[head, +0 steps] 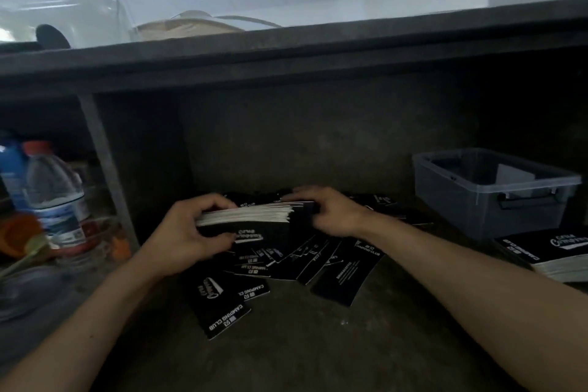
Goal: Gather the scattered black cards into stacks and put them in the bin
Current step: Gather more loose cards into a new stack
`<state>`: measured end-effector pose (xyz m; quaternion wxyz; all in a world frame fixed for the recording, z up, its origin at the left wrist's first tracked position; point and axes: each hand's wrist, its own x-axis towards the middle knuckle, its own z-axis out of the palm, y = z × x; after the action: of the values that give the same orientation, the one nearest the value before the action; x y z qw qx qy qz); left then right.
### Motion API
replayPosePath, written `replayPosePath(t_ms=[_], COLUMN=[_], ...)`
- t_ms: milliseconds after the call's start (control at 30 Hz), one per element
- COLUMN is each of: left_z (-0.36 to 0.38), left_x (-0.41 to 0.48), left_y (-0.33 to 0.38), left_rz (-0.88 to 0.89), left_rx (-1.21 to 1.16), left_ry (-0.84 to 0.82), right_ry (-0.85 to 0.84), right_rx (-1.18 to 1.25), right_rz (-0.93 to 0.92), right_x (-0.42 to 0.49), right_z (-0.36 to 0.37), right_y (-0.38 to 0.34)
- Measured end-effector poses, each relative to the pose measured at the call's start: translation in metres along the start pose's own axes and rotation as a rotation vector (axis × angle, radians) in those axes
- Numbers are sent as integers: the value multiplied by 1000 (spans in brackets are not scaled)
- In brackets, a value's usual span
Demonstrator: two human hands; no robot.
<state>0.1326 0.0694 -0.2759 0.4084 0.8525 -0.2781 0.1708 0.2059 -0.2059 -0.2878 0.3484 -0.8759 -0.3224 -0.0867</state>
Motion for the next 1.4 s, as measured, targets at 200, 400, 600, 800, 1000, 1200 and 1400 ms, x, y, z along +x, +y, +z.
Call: replayPosePath(t_ms=[200,400,600,800,1000,1200,1400], left_z=[-33,-20,-2,25,43,55,54], left_x=[-5,-3,-3,-8,-9,-8,-11], left_y=[-15,-20,-16,-6,-4,-2,5], left_rz=[-102,-146,-141,-47,18,37,76], left_rx=[-18,-15,9,-39,-56,-73,-68], left_ry=[-70,-175,-199,-226,-158,-86,-152], right_ry=[-240,-245,-188,162,53,111,86], right_rx=[-490,-531,-234,-265,-181,90,-29], right_rz=[-14,83,310,445,476,415,282], right_x=[47,29,-14,-32,-38,-39,-39], right_z=[52,26,-29,-50,-51,-56,-56], right_y=[-12,13,39,44,43,34,25])
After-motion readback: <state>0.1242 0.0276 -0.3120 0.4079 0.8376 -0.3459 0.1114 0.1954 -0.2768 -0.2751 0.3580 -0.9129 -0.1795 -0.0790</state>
